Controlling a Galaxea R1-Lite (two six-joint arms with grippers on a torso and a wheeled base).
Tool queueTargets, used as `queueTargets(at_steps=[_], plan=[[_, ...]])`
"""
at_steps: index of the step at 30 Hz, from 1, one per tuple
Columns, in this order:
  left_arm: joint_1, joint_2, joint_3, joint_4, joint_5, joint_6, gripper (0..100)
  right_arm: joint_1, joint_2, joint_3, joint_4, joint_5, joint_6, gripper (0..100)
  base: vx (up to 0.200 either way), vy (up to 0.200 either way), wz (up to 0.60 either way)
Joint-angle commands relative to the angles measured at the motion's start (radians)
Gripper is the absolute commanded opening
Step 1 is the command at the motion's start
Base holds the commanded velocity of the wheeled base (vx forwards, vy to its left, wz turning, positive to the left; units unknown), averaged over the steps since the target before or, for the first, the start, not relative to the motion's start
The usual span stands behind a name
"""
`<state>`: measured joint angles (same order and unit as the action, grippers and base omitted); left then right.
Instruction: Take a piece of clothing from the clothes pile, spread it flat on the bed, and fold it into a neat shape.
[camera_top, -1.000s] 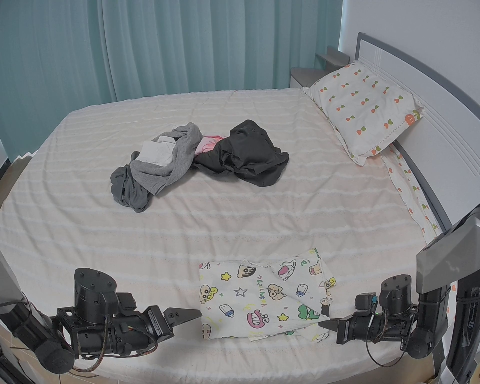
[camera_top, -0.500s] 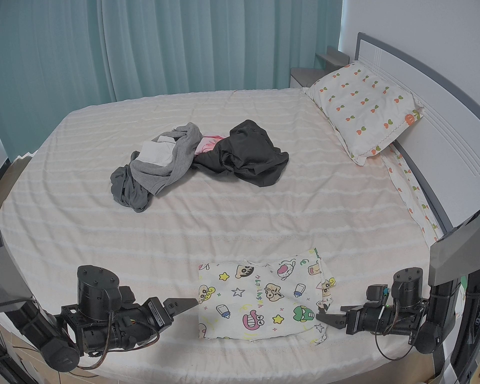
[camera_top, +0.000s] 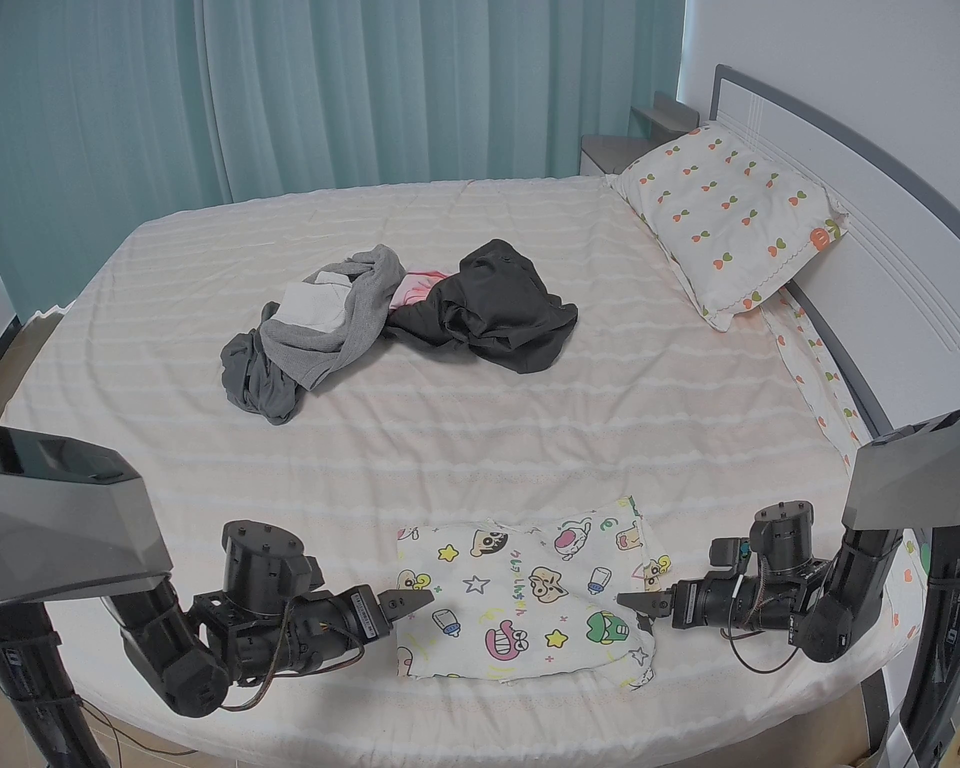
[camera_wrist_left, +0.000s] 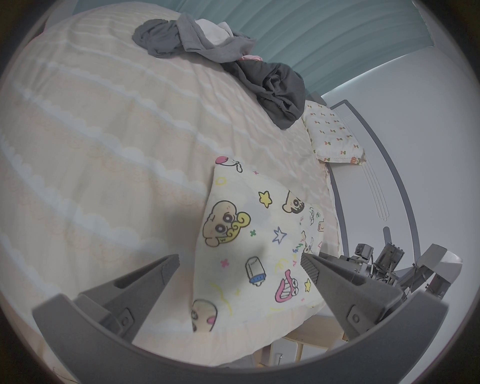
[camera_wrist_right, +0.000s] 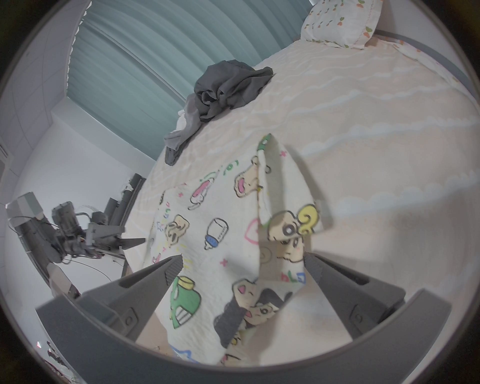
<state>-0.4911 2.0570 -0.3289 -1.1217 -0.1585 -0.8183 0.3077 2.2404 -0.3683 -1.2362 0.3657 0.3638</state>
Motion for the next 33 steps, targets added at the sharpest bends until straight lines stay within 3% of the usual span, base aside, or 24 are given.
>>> queueTargets(at_steps=[1,10,24,29,33], plan=[[0.017,0.138,-0.087,-0.003,-0.018,0.014,100,-0.010,0.011,-0.069,0.032,0.038,0.007,100,0.000,0.000,0.00],[0.020,0.201,-0.185,-0.001,-0.092,0.011,100,-0.012,0.016,-0.072,0.035,0.128,0.050,100,0.000,0.000,0.00],[0.014,0.253,-0.282,-0.003,-0.098,0.018,100,0.010,0.019,-0.156,0.172,0.119,0.052,100,0.000,0.000,0.00],[0.011,0.229,-0.246,-0.006,-0.096,0.018,100,-0.024,-0.001,-0.149,0.176,0.111,0.050,100,0.000,0.000,0.00],[0.060,0.169,-0.200,0.000,-0.099,0.057,100,-0.035,-0.001,-0.146,0.184,0.113,0.049,100,0.000,0.000,0.00]])
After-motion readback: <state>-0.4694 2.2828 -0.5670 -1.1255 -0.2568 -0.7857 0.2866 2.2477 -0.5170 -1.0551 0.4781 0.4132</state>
